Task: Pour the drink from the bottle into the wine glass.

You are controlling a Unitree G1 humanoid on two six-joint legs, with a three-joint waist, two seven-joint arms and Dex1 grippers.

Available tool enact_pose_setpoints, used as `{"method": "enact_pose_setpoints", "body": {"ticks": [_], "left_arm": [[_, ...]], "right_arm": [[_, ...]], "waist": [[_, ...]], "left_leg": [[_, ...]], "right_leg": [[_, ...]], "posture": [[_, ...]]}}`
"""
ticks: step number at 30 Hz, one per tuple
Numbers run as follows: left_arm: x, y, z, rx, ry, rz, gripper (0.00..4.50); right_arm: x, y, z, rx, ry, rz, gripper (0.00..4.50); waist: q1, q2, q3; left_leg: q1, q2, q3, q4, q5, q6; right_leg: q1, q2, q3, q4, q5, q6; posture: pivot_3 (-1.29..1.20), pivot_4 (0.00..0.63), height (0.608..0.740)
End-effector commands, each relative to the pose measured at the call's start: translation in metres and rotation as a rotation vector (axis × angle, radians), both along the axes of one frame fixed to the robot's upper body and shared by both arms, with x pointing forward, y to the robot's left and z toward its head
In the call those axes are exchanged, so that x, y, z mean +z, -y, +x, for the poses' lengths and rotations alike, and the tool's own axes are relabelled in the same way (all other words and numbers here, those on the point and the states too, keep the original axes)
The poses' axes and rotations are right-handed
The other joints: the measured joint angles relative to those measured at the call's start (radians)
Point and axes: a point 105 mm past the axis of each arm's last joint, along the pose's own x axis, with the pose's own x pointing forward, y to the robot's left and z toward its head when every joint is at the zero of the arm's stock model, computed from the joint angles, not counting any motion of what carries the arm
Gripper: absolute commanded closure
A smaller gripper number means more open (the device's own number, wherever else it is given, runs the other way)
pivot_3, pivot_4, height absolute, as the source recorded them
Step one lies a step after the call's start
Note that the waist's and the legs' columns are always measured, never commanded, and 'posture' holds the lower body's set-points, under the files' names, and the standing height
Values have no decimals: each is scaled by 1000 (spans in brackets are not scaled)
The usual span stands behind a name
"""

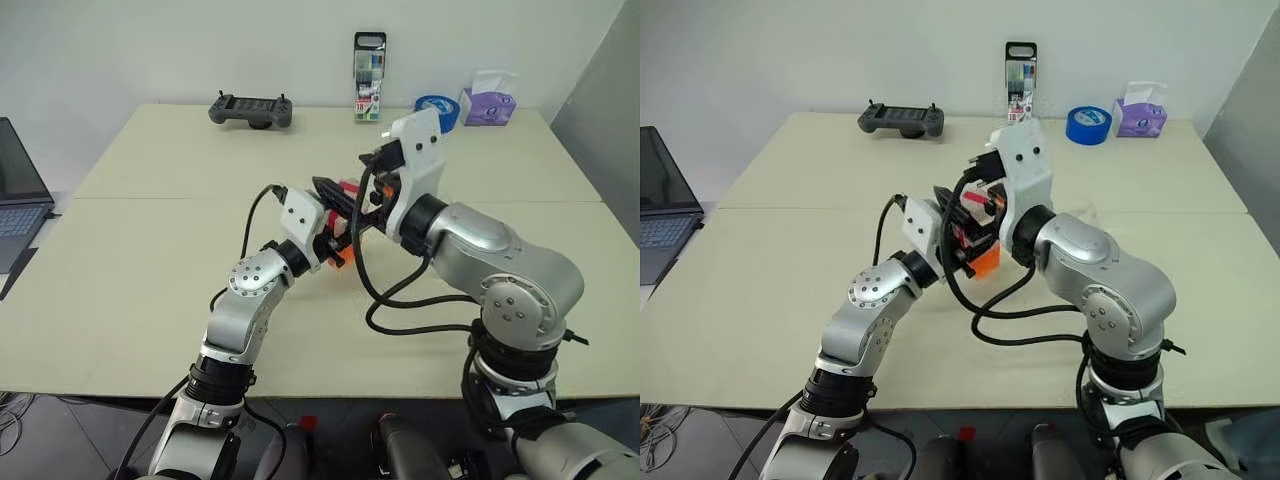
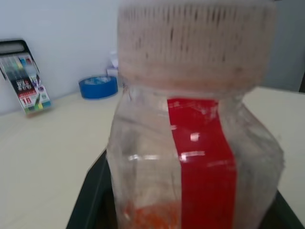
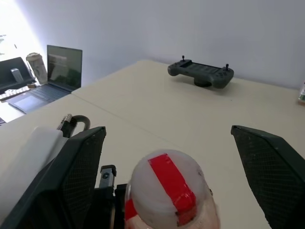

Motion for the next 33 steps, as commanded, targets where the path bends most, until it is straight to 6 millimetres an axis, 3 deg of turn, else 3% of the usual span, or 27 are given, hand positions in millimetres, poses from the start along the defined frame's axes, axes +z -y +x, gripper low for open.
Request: {"method": "enact_pose_setpoints", "body": {"ticks": [1,10,17,18,21,22,24,26,27,30,33], "left_arm": [[22,5,-9,-32,85,-25,2775],[19,6,-9,-37,75,-23,2775],[15,5,-9,-33,62,-18,2776],[15,5,-9,-34,61,-18,2776],[16,6,-12,-52,56,-18,2777],[17,7,-13,-66,53,-22,2778],[21,10,-19,-108,53,-44,2788],[24,13,-24,-146,55,-63,2791],[25,16,-27,-165,56,-63,2793],[25,19,-32,-194,51,-63,2794],[25,18,-32,-190,48,-61,2794]], "right_arm": [[-1,2,-3,-16,-4,-2,0],[-4,3,-5,5,-19,-9,0],[-2,4,-5,2,-9,-7,2362],[-2,5,-4,-3,-10,-9,2550],[-5,15,4,-22,-20,-37,2545],[-4,18,5,10,-10,-49,2545],[6,7,-24,340,134,-82,2545],[-2,10,-56,694,88,-97,2547],[-7,17,-59,774,67,-133,2554],[-14,33,-43,803,57,-231,2558],[-8,43,-17,717,104,-279,2561]], "waist": [[0,0,0],[0,0,0],[0,0,0],[0,0,0],[0,0,0],[0,0,0],[1,0,0],[3,0,0],[3,0,1],[-1,-1,1],[-11,-1,1]], "left_leg": [[0,0,0,0,0,0],[-1,0,0,-1,0,0],[0,0,0,-1,0,0],[-1,0,0,-1,0,0],[-1,0,0,-1,0,0],[-1,-1,0,-1,0,0],[-1,-2,0,0,0,0],[-1,-4,1,0,0,0],[-2,-5,1,0,0,0],[-1,-9,2,0,0,1],[2,-10,3,0,0,1]], "right_leg": [[0,0,0,0,0,0],[0,-1,0,0,0,0],[0,0,0,0,0,0],[0,0,0,0,0,0],[0,0,0,0,0,0],[0,0,0,-1,0,0],[0,0,-1,-1,0,0],[1,1,-2,-3,0,0],[2,0,-2,-3,0,0],[2,-4,0,-4,-1,1],[2,-4,3,-2,-1,1]], "posture": [[0,150,740],[0,150,740],[0,150,740],[0,150,740],[0,150,740],[0,150,740],[0,150,740],[0,150,740],[0,150,740],[0,150,740],[0,150,740]]}}
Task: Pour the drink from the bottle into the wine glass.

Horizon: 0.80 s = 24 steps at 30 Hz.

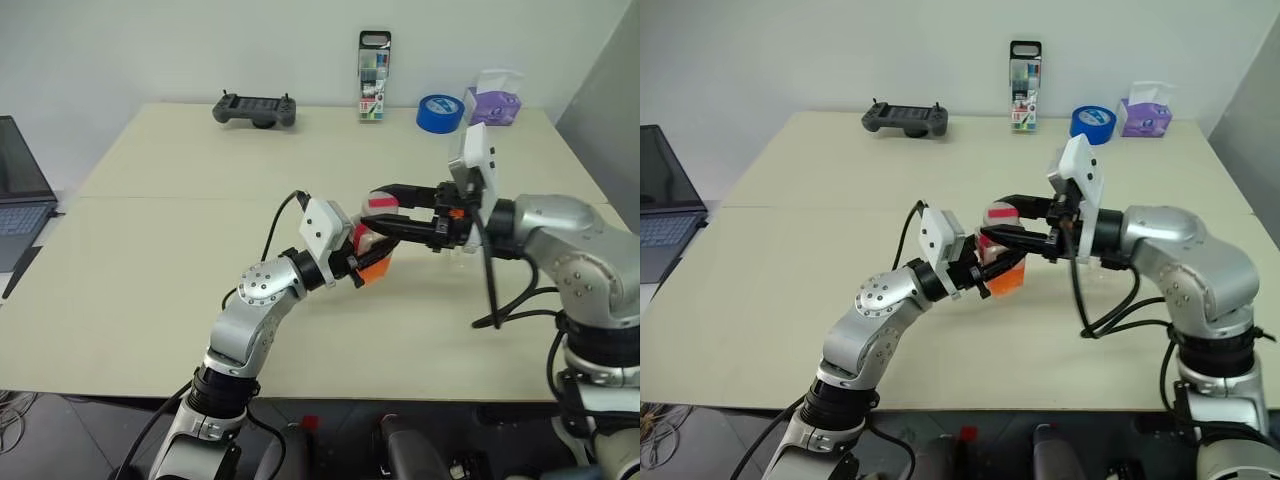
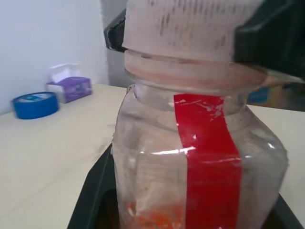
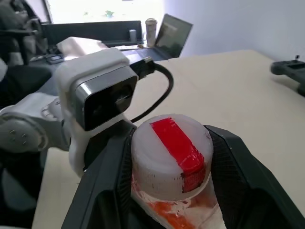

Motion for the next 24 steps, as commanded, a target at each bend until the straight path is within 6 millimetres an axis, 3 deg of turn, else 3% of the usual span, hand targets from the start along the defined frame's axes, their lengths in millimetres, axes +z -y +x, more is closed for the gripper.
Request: {"method": "enact_pose_setpoints", "body": {"ticks": [1,4,11,15,24], "left_arm": [[22,-15,5,61,55,-60,2794],[24,-21,9,106,62,-80,2794],[25,-22,13,127,64,-83,2806],[23,-21,14,128,59,-83,2807],[21,-23,17,133,55,-73,2808]], "right_arm": [[5,-2,3,53,72,-39,2561],[16,1,8,-22,89,25,2561],[14,-4,1,-240,114,87,180],[14,-8,5,-397,101,179,168],[19,-19,4,-577,78,267,168]], "waist": [[-1,0,0],[4,0,0],[14,0,0],[14,0,0],[13,0,0]], "left_leg": [[1,0,0,-1,1,1],[0,2,-2,-1,1,1],[-4,2,-5,0,1,1],[-5,0,-5,0,2,-1],[-4,-1,-5,1,3,-2]], "right_leg": [[0,0,0,0,0,0],[0,0,-3,1,0,0],[-2,-3,-3,0,0,0],[-2,-4,-3,0,0,0],[-2,-3,-3,1,0,0]], "posture": [[0,150,740],[0,150,740],[0,150,740],[0,150,740],[0,150,740]]}}
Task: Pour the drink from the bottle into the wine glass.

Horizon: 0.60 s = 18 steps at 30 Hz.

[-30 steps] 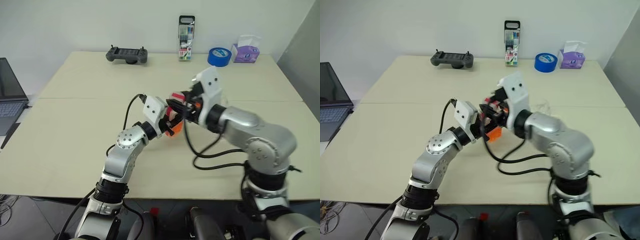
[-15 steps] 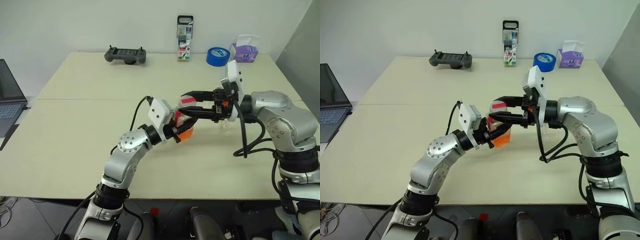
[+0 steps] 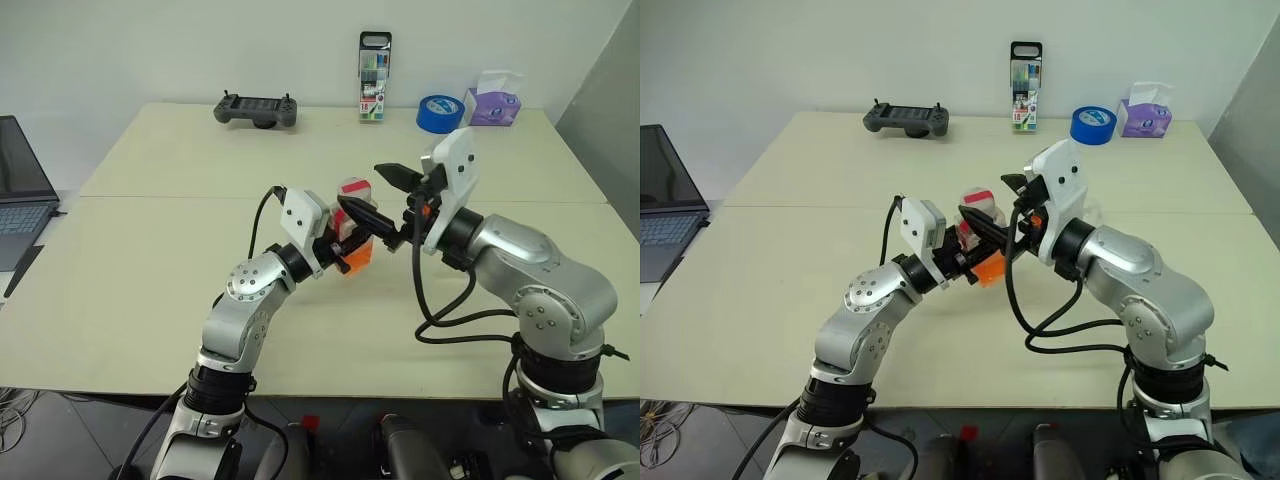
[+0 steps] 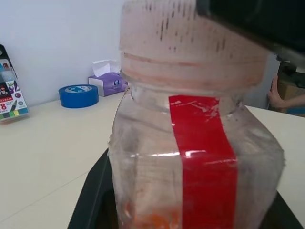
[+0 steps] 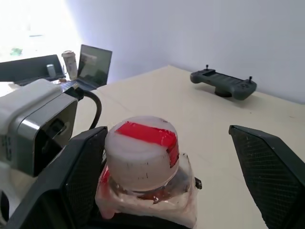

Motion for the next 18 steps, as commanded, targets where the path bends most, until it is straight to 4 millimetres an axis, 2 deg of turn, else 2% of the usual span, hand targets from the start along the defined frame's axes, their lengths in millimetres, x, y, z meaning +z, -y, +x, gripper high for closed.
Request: {"method": "enact_pose_setpoints", "body": {"ticks": [1,6,10,18], "left_arm": [[16,1,-3,-8,71,-14,2808],[13,2,-2,-10,64,-8,2808],[13,2,-2,-12,61,-7,2808],[10,2,0,-9,56,-8,2808]], "right_arm": [[14,4,-2,-85,52,16,168],[7,6,3,-151,4,-19,168],[1,1,0,-139,-20,-69,168],[5,-3,1,-193,-31,-64,168]], "waist": [[0,0,0],[-1,0,0],[-1,0,0],[-2,0,0]], "left_leg": [[0,0,0,0,0,0],[0,0,0,0,0,0],[0,0,0,0,0,0],[0,0,0,0,0,0]], "right_leg": [[0,0,0,0,0,0],[0,0,0,0,0,0],[0,0,0,0,0,0],[0,0,0,0,0,0]], "posture": [[0,150,740],[0,150,740],[0,150,740],[0,150,740]]}}
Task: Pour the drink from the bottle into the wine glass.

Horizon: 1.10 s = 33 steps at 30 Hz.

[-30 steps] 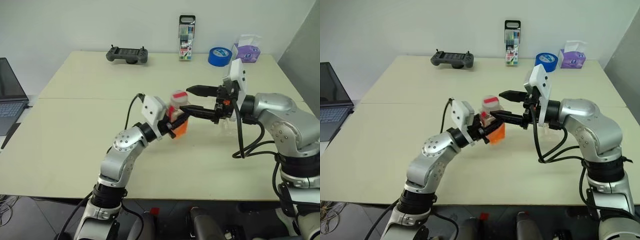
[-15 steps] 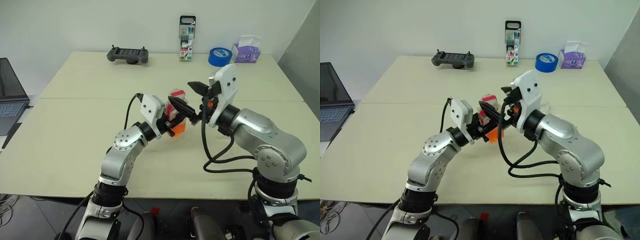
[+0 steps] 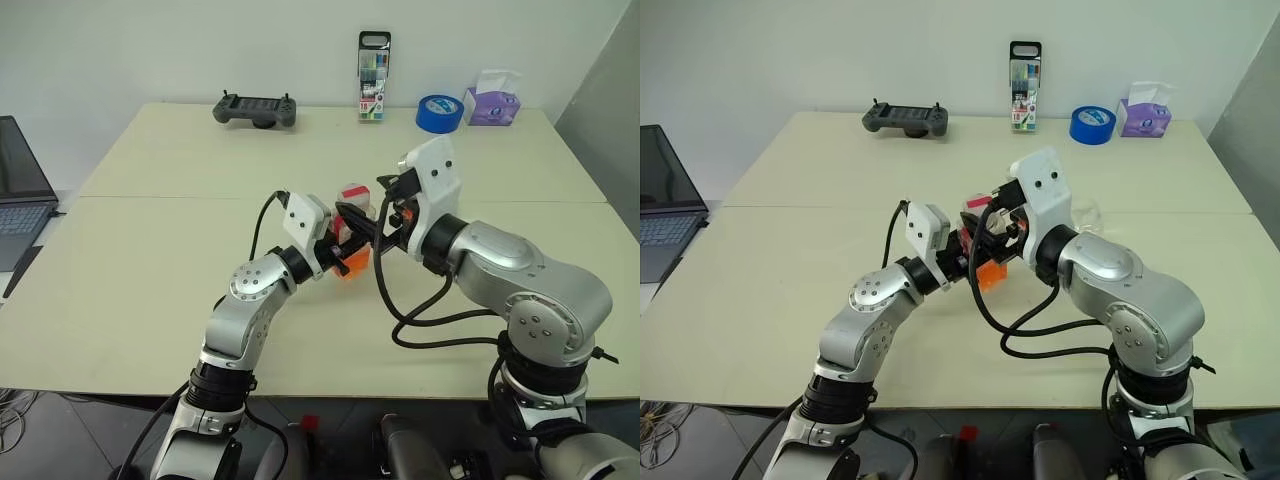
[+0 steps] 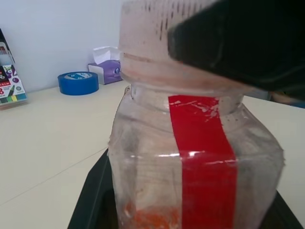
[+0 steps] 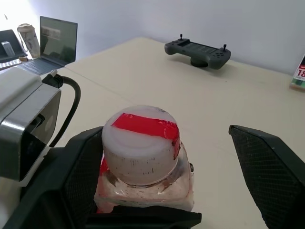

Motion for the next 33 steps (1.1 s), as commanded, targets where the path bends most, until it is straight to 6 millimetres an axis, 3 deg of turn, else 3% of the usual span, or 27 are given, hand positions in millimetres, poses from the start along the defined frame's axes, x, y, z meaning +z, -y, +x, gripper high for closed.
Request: {"method": "enact_pose_setpoints", "body": {"ticks": [1,4,11,12,16,18,22,25,27,30,33], "left_arm": [[19,3,-5,-16,86,-23,2808],[18,3,-6,-17,84,-24,2808],[15,3,-6,-14,77,-18,2808],[15,4,-6,-15,78,-17,2808],[16,6,-4,-15,78,-22,2810],[15,9,-5,-27,80,-17,2811],[18,10,-6,-30,88,-16,2812],[18,10,-6,-27,89,-17,2832],[18,9,-7,-21,87,-18,2839],[18,8,-7,-16,81,-18,2840],[16,9,-8,-17,73,-18,2840]], "right_arm": [[15,2,-1,-65,58,21,168],[20,3,0,-92,68,39,530],[19,9,-1,-87,35,23,2606],[17,7,-5,-12,32,-9,2626],[15,0,-43,506,69,-86,2626],[5,6,-46,657,24,-192,2626],[9,14,-34,729,46,-245,2626],[11,18,-18,673,91,-282,2626],[22,20,-12,617,115,-214,2626],[31,20,-11,562,125,-133,1669],[28,14,-16,506,142,-149,652]], "waist": [[0,0,0],[0,0,0],[0,0,0],[0,0,0],[3,0,0],[2,0,0],[-7,0,0],[-10,0,0],[-7,0,0],[-3,0,0],[1,0,0]], "left_leg": [[0,0,0,0,0,0],[0,0,0,0,0,0],[0,0,0,0,0,0],[0,0,0,0,0,0],[-1,-2,0,0,0,0],[-1,-3,3,1,0,1],[2,-1,4,0,0,1],[6,-1,4,-3,0,1],[6,0,3,-3,0,1],[5,3,1,-3,0,1],[4,1,0,-3,0,1]], "right_leg": [[0,0,0,0,0,0],[0,0,0,0,0,0],[0,0,0,0,0,0],[0,0,0,0,0,0],[1,-1,-2,-2,0,0],[2,-1,-1,-5,1,2],[4,1,1,-5,1,3],[4,2,2,-3,1,3],[5,2,-1,-3,1,3],[4,2,-1,-2,1,3],[4,1,0,-2,1,3]], "posture": [[0,150,740],[0,150,740],[0,150,740],[0,150,740],[0,150,740],[0,150,740],[0,150,740],[0,150,740],[0,150,740],[0,150,740],[0,150,740]]}}
